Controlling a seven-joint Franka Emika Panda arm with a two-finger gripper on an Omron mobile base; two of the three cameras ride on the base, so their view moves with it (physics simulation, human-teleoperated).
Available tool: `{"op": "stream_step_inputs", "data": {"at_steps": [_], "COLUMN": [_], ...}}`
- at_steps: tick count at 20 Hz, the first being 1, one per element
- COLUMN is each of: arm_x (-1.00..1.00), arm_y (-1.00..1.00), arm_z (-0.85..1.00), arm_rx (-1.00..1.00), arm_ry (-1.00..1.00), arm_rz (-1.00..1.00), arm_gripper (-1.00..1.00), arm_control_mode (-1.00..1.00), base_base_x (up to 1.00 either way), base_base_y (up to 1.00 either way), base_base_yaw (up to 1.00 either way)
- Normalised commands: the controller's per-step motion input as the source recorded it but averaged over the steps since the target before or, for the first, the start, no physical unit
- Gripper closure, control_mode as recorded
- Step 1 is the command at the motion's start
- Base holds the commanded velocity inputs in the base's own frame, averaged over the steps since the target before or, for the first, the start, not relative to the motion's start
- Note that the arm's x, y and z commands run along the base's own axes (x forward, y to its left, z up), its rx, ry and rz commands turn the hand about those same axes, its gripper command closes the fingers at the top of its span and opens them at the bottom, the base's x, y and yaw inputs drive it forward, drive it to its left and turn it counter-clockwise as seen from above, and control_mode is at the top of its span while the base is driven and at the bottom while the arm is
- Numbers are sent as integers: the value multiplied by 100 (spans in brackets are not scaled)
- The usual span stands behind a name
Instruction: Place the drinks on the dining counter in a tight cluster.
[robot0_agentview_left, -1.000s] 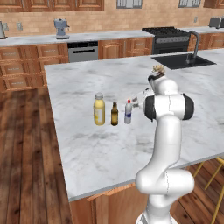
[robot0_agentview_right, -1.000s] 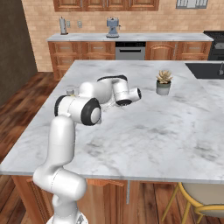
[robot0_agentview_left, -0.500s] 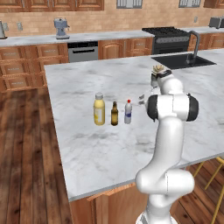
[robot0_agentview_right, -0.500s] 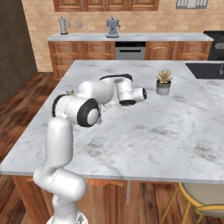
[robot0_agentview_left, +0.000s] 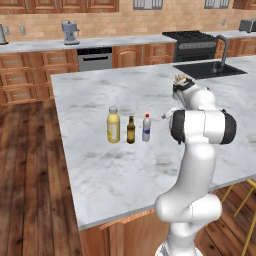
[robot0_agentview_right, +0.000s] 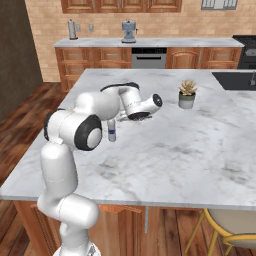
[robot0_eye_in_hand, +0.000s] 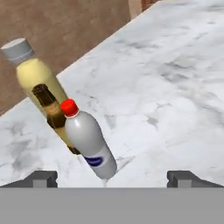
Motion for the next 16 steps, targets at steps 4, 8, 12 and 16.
{"op": "stream_step_inputs", "data": {"at_steps": [4, 8, 12, 16], "arm_x": [-15, -25, -42, -71], "arm_y": [0, 0, -16, -4], "arm_z": [10, 6, 5, 35], "arm_rx": [-24, -18, -9, -3], "arm_ry": [63, 62, 53, 10], "arm_rz": [-43, -44, -47, -24], "arm_gripper": [-100, -100, -100, -100], "arm_control_mode": [-100, -100, -100, -100], "base_base_x": [0, 0, 0, 0], "base_base_y": [0, 0, 0, 0], "base_base_yaw": [0, 0, 0, 0]}}
